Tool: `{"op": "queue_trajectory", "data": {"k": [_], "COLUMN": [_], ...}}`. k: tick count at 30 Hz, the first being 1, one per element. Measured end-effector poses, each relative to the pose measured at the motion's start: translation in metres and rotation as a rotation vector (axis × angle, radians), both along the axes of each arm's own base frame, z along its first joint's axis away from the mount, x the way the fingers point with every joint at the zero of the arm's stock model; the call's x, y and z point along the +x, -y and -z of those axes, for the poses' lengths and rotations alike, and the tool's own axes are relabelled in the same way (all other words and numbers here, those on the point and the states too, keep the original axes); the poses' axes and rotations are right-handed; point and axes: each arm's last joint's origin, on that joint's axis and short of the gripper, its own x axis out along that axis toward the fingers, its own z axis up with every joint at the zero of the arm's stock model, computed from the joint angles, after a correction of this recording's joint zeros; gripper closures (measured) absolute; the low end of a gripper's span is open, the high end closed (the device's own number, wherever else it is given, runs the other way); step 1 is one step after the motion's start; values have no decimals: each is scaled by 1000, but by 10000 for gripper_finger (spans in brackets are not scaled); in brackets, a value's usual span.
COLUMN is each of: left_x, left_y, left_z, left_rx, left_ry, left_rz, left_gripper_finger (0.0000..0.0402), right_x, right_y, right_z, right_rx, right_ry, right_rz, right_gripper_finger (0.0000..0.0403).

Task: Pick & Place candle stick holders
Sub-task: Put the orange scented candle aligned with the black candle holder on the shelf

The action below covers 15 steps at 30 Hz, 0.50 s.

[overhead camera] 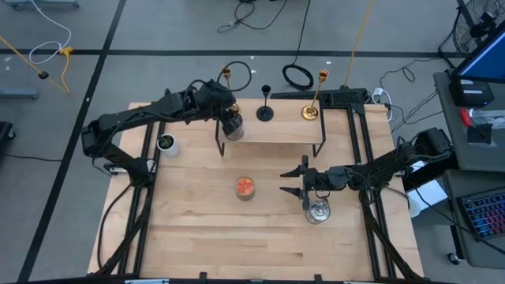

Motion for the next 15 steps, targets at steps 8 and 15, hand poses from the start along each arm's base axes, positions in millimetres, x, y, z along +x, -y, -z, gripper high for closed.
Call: {"op": "queue_trajectory", "data": {"k": [8, 15], "left_x": [-3, -14], "left_y": [25, 68], "left_z": [-14, -38], "left_rx": [3, 19], "left_ry": [47, 135], "left_rz": [88, 228], "left_gripper_finger": [277, 291], "right_x": [0, 0], "right_y": [0, 0], "right_z": [0, 0], "right_rx": [0, 0], "right_ry": [0, 0], "right_rz": [0, 0], "right_gripper_finger": [202, 202]}}
